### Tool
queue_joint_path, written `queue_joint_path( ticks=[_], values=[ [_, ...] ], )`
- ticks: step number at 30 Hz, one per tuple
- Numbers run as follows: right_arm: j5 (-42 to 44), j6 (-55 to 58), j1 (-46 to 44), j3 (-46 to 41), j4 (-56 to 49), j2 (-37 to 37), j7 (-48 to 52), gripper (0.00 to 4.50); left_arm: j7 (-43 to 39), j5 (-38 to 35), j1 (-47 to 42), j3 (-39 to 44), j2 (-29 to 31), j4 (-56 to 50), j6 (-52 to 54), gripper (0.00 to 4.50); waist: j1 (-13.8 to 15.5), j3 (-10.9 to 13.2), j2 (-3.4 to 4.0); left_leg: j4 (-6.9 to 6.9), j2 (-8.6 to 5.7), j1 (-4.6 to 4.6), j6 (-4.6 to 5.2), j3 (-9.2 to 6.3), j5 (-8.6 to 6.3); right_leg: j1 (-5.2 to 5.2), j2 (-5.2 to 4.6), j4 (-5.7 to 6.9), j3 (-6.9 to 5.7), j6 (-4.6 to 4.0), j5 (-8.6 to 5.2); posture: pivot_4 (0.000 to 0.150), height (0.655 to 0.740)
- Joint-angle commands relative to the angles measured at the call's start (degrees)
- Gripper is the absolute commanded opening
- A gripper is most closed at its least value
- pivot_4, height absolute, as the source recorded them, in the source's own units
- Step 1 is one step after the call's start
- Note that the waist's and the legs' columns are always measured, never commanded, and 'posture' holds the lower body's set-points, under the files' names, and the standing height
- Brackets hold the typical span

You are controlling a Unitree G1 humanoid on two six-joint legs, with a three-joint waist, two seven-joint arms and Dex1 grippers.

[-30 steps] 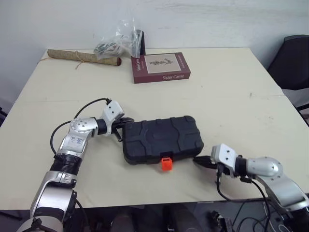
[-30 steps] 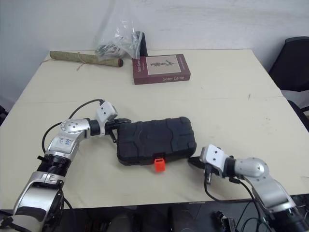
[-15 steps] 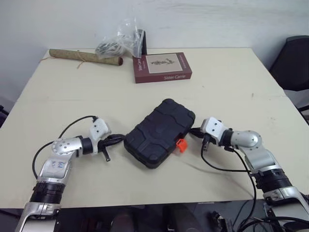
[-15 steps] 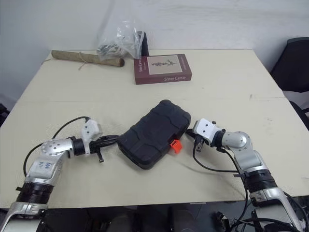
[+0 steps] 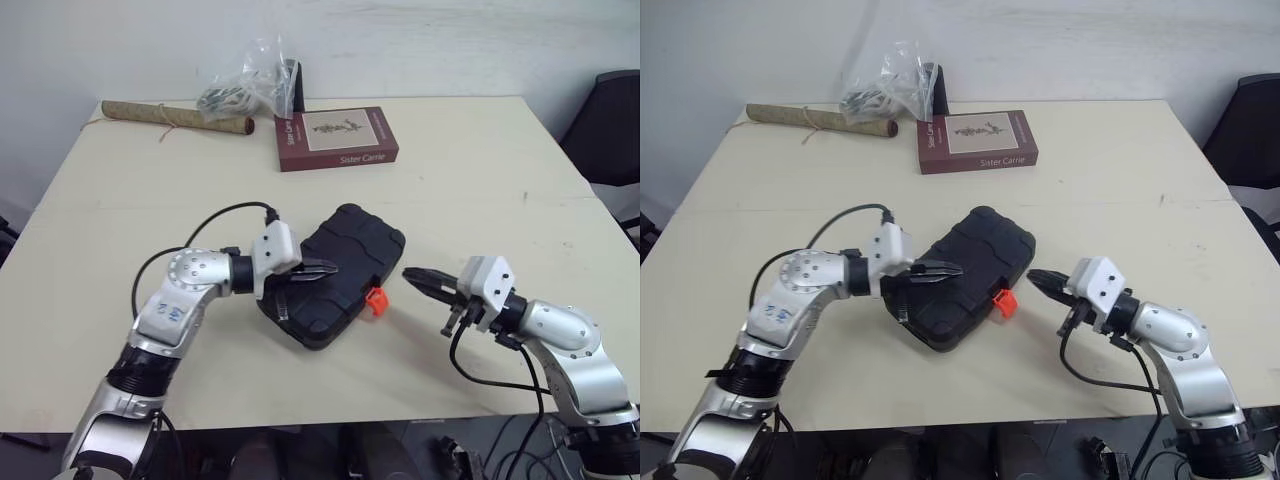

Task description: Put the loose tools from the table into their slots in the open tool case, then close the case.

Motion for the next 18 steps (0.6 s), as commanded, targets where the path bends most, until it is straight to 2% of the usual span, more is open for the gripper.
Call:
queue_joint_path(
  ticks=[1, 4, 10, 15, 18],
  values=[
    [-0.8, 3.6, -1.4, 2.3, -4.6, 1.2, -2.4, 0.0, 1.3, 3.0, -3.5, -1.6, -2.8, 4.3, -2.8, 0.06, 0.2, 0.0, -0.01, 0.01, 0.0, -0.02, 0.0, 0.0, 0.0, -0.01, 0.0, 0.01, 0.01, -0.01, 0.0, 0.15, 0.74],
    [-3.0, 6.0, -3.0, 5.1, -4.8, 2.4, -4.3, 0.0, 2.4, 4.9, -6.6, -2.7, -5.9, 9.8, -2.7, 0.06, 0.2, 0.0, -0.01, 0.13, -0.04, -0.05, 0.04, 0.01, 0.0, 0.0, -0.03, 0.02, 0.03, -0.01, 0.0, 0.15, 0.74],
    [-6.4, 6.4, 0.1, 6.7, -3.6, 2.2, -5.2, 0.0, 2.0, 6.8, -6.3, -3.2, -6.0, 12.6, -1.4, 0.06, 0.3, 0.0, 0.01, 0.08, -0.07, -0.07, 0.08, -0.01, -0.02, 0.0, -0.09, -0.04, 0.01, -0.01, 0.0, 0.15, 0.74],
    [-7.9, 3.7, 5.3, 4.3, -2.1, 1.1, -5.2, 0.0, 1.3, 6.8, -5.0, -3.4, -5.7, 12.3, -1.3, 0.06, 0.3, -0.1, 0.04, 0.05, -0.05, 0.12, 0.07, -0.01, -0.02, 0.14, -0.08, -0.01, 0.01, -0.01, 0.0, 0.15, 0.74],
    [-5.3, 2.7, 8.2, 2.2, -2.7, 1.6, -4.1, 0.0, 1.7, 7.0, -4.7, -3.4, -5.9, 12.3, -1.0, 0.06, 0.3, -0.1, 0.03, -0.04, -0.06, 0.2, 0.07, 0.01, -0.01, 0.2, -0.07, -0.07, 0.02, -0.01, 0.0, 0.15, 0.74]
  ],
)
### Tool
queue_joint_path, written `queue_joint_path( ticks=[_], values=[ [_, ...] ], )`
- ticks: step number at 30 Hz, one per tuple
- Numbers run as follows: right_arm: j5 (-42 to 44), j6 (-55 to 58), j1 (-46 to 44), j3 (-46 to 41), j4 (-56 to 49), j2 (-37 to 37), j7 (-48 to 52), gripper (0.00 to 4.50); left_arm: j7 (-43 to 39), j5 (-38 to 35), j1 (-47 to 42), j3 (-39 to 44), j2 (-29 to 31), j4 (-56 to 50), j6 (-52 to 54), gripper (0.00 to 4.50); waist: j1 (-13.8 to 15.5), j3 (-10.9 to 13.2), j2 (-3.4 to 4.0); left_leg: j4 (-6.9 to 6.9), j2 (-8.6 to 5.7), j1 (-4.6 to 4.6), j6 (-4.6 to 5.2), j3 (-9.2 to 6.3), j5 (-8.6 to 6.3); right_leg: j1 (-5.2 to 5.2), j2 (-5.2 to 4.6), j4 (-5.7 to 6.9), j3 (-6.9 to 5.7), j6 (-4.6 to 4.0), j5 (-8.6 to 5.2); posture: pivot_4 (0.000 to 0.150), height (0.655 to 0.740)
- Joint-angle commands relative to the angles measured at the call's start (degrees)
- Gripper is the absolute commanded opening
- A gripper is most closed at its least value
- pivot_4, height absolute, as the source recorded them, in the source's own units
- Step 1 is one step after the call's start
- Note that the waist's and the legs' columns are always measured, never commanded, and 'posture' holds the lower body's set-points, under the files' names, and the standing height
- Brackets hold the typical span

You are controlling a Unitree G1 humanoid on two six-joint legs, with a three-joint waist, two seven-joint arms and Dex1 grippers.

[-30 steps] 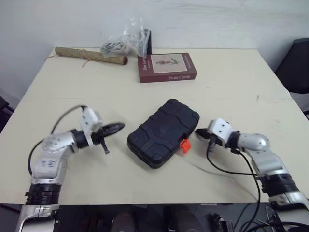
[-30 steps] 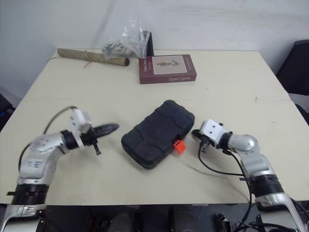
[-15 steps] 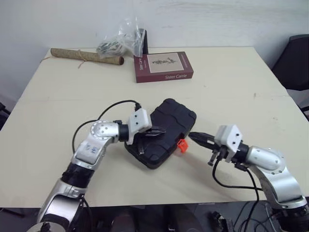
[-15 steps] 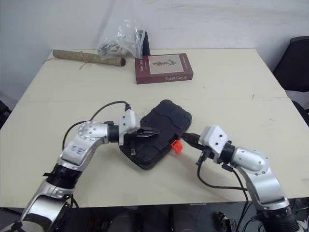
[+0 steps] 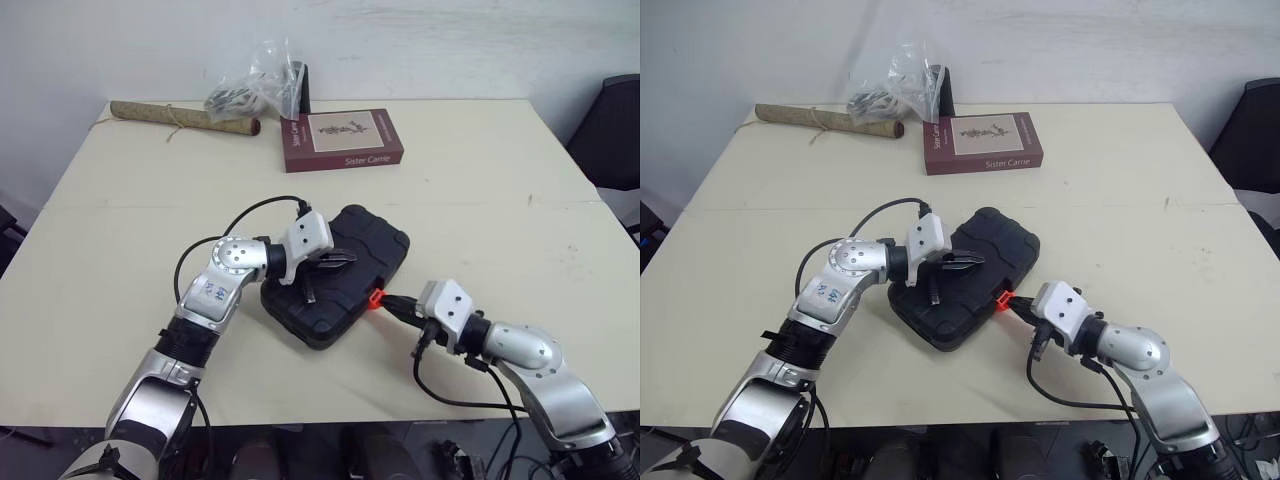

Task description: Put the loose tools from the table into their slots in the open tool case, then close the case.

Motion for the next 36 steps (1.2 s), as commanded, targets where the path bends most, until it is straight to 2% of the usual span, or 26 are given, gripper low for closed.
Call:
queue_joint_path(
  ticks=[1, 5, 15, 19, 27, 36],
  values=[
    [2.7, -1.5, 3.0, -2.7, -0.4, 0.3, 1.2, 0.0, 0.0, 1.8, 2.3, -1.4, 0.3, 1.7, 1.6, 0.06, 0.0, 0.0, 0.0, -0.03, 0.0, 0.0, 0.0, 0.0, 0.0, 0.0, 0.0, -0.01, 0.0, 0.0, 0.0, 0.15, 0.74],
    [0.2, 0.0, 3.7, -0.4, 2.3, 0.1, 1.0, 0.0, 0.2, 2.4, 2.4, -2.0, 0.2, 1.7, 1.8, 0.06, 0.0, 0.0, 0.03, -0.06, -0.01, 0.1, -0.01, 0.04, 0.01, 0.05, 0.0, -0.01, 0.03, 0.0, 0.0, 0.15, 0.74],
    [-2.7, -1.2, -6.7, 5.0, 11.1, 7.7, -1.0, 0.0, 0.0, 3.8, 1.8, -3.1, 0.1, 2.6, 2.2, 0.06, -0.1, -0.1, 0.07, -0.13, -0.01, 0.14, -0.03, 0.07, 0.02, 0.04, 0.0, -0.02, 0.05, -0.01, 0.0, 0.15, 0.74],
    [0.3, -0.9, -9.0, 3.7, 9.1, 9.5, -0.3, 0.0, -0.3, 4.1, 2.4, -3.6, 0.2, 2.2, 2.3, 0.06, -0.2, -0.1, 0.07, -0.12, 0.0, 0.15, -0.04, 0.07, 0.03, 0.04, 0.0, 0.0, 0.05, -0.01, 0.0, 0.15, 0.74],
    [4.5, 5.8, -12.9, 3.1, 2.2, 6.6, 4.4, 0.0, -1.6, 4.2, 4.0, -4.0, 0.6, 2.1, 2.3, 0.06, -0.5, -0.1, 0.08, -0.31, 0.01, 0.15, -0.09, 0.1, 0.06, -0.04, 0.01, -0.02, 0.09, -0.02, -0.01, 0.15, 0.74],
    [5.0, 11.6, -16.2, 3.1, 0.1, 4.0, 7.2, 0.0, -2.1, 4.0, 4.8, -2.8, 1.8, 1.4, 1.4, 0.06, -1.3, -0.1, 0.09, -0.49, 0.04, 0.19, -0.17, 0.11, 0.13, -0.09, 0.05, -0.03, 0.09, -0.07, -0.04, 0.15, 0.74]
  ],
)
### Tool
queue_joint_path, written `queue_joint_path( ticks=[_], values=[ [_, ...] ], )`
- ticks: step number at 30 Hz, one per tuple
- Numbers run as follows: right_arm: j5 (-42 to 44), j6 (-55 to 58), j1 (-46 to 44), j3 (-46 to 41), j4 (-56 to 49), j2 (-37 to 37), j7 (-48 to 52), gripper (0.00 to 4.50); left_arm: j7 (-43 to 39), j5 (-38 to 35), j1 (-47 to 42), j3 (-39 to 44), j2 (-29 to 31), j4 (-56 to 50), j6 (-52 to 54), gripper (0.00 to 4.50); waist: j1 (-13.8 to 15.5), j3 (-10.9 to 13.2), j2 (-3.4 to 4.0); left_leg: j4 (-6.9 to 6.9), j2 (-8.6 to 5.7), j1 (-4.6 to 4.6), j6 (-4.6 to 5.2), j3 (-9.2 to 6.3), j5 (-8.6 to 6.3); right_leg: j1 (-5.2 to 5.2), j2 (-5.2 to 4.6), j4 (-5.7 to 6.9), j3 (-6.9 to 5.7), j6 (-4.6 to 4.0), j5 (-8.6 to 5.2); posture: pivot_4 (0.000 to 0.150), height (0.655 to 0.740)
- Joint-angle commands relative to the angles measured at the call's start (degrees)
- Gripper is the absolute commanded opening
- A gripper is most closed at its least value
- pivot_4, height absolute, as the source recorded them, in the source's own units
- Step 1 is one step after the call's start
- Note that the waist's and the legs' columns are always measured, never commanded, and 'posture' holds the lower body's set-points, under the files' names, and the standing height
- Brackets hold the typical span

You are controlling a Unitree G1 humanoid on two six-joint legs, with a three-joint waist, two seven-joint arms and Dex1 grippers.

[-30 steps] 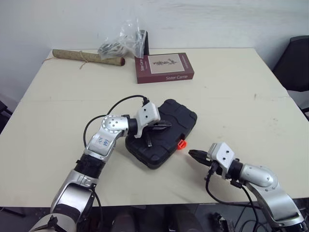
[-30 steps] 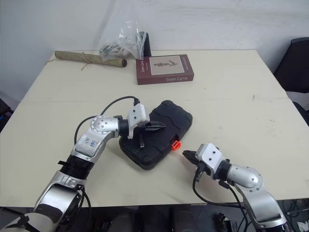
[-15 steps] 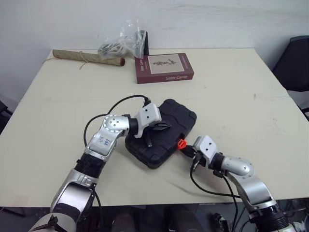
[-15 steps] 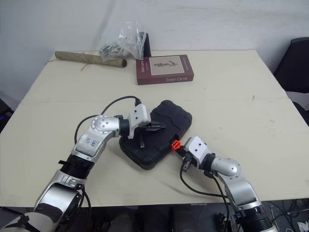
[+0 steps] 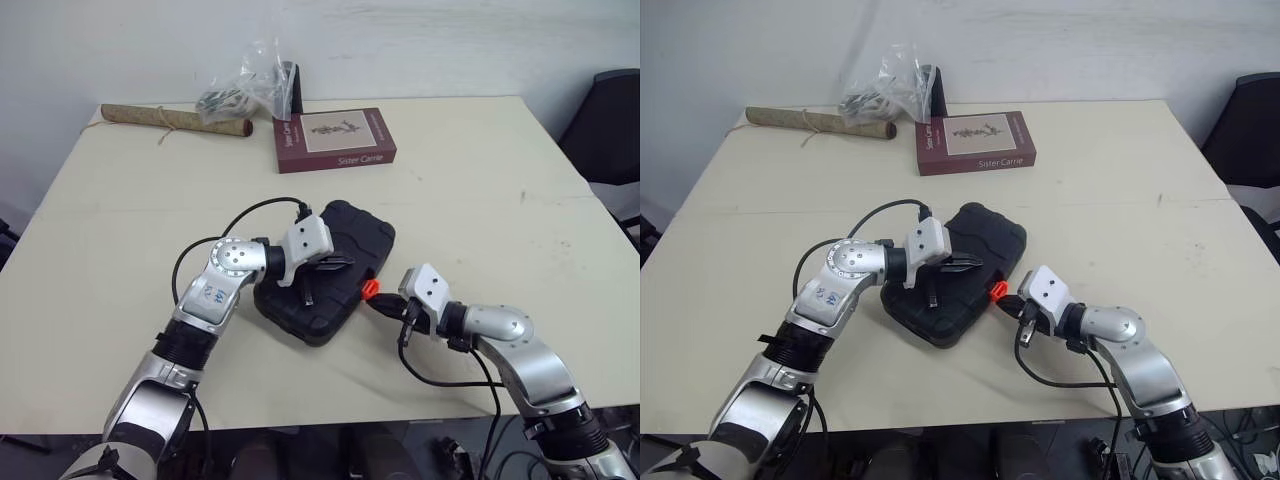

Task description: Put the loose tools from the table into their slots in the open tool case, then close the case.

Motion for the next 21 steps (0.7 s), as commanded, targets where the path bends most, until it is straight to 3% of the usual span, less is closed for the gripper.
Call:
queue_joint_path(
  ticks=[1, 21],
  values=[
    [3.6, -0.5, -3.5, -1.9, -5.9, -0.3, 1.5, 0.0, -1.7, 1.8, 3.6, -2.7, 1.1, 2.8, 1.5, 0.06, -0.4, 0.0, 0.01, -0.01, 0.0, 0.0, -0.01, 0.0, 0.0, 0.0, 0.0, 0.0, 0.0, 0.0, 0.0, 0.15, 0.74],
    [2.8, -1.6, -0.9, -3.8, -1.1, -7.4, 4.8, 0.0, -1.3, 2.0, 6.4, -1.5, 1.5, 2.7, -0.5, 0.06, -0.6, -0.3, 0.14, -0.17, 0.03, 0.07, -0.02, -0.02, 0.01, 0.09, 0.02, -0.22, -0.01, -0.03, -0.01, 0.15, 0.74]
  ],
)
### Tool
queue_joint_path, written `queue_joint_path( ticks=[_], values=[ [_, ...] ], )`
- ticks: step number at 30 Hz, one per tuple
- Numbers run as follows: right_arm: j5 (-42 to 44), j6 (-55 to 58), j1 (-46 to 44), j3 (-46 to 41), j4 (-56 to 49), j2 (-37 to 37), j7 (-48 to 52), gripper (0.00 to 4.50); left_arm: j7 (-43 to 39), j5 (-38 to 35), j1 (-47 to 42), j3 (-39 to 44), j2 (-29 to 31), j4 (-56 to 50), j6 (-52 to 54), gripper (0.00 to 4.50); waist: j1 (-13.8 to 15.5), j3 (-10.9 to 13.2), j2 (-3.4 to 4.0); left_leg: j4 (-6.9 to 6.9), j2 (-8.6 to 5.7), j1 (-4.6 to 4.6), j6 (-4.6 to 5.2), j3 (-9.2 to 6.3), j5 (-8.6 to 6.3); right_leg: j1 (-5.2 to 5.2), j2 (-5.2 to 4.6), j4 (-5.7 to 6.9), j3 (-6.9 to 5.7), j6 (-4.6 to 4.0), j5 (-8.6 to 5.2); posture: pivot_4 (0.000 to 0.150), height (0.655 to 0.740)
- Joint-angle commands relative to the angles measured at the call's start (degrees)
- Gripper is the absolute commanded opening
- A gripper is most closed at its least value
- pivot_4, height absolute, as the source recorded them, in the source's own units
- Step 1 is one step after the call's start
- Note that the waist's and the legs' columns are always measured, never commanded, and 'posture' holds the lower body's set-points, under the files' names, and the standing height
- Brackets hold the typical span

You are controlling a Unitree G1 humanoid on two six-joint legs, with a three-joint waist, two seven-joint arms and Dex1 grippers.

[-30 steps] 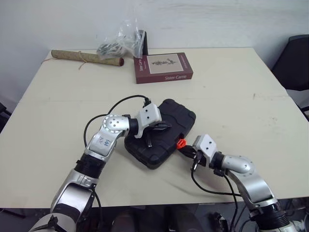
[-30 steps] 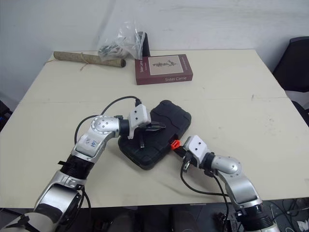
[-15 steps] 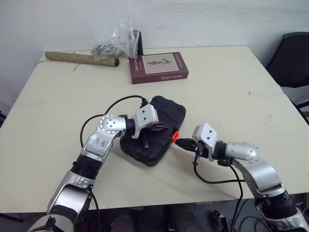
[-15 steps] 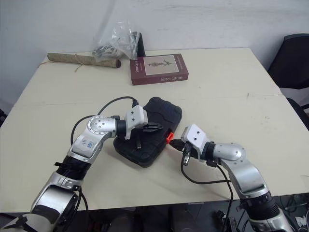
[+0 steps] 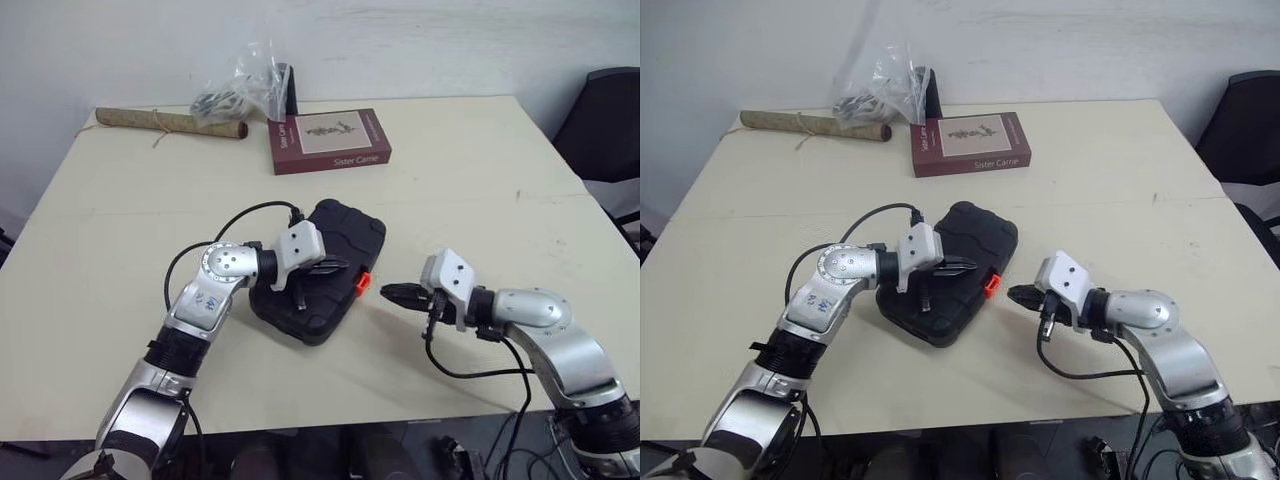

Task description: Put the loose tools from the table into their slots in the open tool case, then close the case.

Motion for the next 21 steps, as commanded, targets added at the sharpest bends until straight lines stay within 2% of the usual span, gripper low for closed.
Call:
queue_joint_path(
  ticks=[1, 9, 13, 15, 19, 20, 21],
  values=[
    [-1.0, -2.5, -1.5, 1.0, 1.7, 1.7, -1.0, 0.0, -0.5, 2.1, 3.8, -2.6, 0.6, 4.1, 1.8, 0.06, 0.0, 0.0, 0.02, 0.0, 0.0, 0.0, 0.0, 0.0, 0.0, 0.0, 0.0, 0.0, 0.0, 0.0, 0.0, 0.15, 0.74],
    [-3.0, -5.8, -6.1, 3.9, 5.7, 7.3, -2.3, 0.0, -0.4, 2.1, 3.7, -2.5, 0.7, 3.7, 2.0, 0.06, 0.0, -0.1, 0.06, -0.01, 0.0, -0.02, 0.0, 0.0, 0.0, -0.01, 0.0, -0.04, 0.0, 0.0, 0.0, 0.15, 0.74],
    [-1.4, -4.5, -6.5, 3.1, 3.3, 6.9, -1.1, 0.0, -0.4, 2.0, 4.1, -2.0, 1.2, 3.5, 0.7, 0.06, -0.2, -0.1, 0.09, -0.01, 0.02, 0.0, -0.01, 0.01, 0.01, -0.02, 0.01, 0.01, 0.0, 0.0, 0.0, 0.15, 0.74],
    [-0.4, -3.9, -6.1, 2.1, 1.9, 6.1, -0.5, 0.0, -0.6, 1.5, 4.7, -0.8, 1.4, 3.3, -3.3, 0.06, -0.2, -0.1, 0.1, -0.02, 0.04, 0.0, -0.02, 0.01, 0.01, -0.02, 0.04, 0.0, 0.0, 0.0, 0.0, 0.15, 0.74],
    [3.0, -6.0, -4.0, -4.4, 0.9, 2.5, 1.8, 0.0, -5.0, -10.2, 7.9, 7.8, 2.6, -4.7, -3.2, 0.06, -0.3, 0.0, 0.14, -0.09, 0.08, -0.06, -0.04, 0.01, 0.01, -0.1, 0.06, -0.03, 0.01, 0.0, 0.0, 0.15, 0.74],
    [3.9, -6.8, -3.2, -6.7, 1.2, 0.8, 2.9, 0.32, -5.9, -12.2, 9.1, 10.1, 4.4, -7.1, -2.1, 0.56, -0.1, 0.0, 0.08, -0.11, 0.09, -0.08, -0.05, 0.01, 0.0, -0.13, 0.07, -0.05, 0.0, -0.01, 0.0, 0.15, 0.74],
    [3.9, -8.3, -2.1, -8.6, 1.7, -1.3, 4.3, 0.68, -6.1, -13.0, 10.4, 12.2, 6.5, -8.8, -2.2, 0.86, 0.0, 0.1, 0.01, -0.11, 0.1, -0.11, -0.05, 0.0, 0.0, -0.13, 0.06, -0.08, -0.02, -0.01, 0.0, 0.15, 0.74]
  ],
)
